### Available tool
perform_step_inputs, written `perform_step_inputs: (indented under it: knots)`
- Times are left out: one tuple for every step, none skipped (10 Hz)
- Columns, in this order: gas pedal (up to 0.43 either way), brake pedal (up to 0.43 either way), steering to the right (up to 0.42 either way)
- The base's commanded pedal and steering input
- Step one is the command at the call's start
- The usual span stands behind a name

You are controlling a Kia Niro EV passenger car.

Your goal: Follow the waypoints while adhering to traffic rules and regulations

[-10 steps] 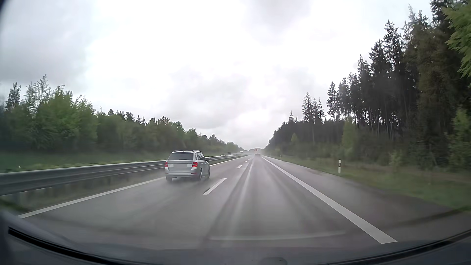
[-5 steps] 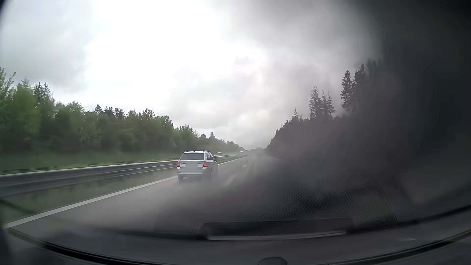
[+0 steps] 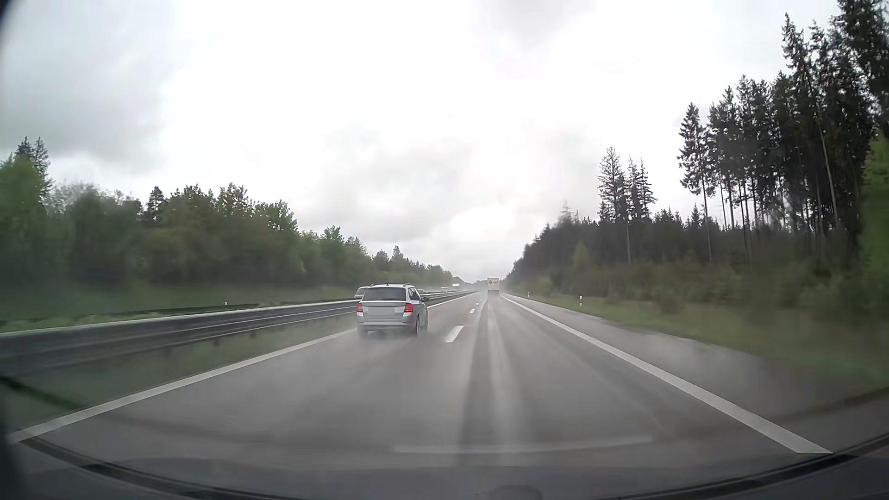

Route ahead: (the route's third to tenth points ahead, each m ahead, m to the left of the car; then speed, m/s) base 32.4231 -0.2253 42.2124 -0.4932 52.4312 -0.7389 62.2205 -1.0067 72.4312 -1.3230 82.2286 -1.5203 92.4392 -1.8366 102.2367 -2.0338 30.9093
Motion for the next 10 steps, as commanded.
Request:
perform_step_inputs:
  knots:
    - [0.209, 0.000, -0.002]
    - [0.209, 0.000, -0.002]
    - [0.209, 0.000, -0.002]
    - [0.209, 0.000, -0.001]
    - [0.209, 0.000, -0.001]
    - [0.209, 0.000, -0.001]
    - [0.209, 0.000, 0.000]
    - [0.220, 0.000, 0.000]
    - [0.228, 0.000, 0.000]
    - [0.248, 0.000, 0.000]
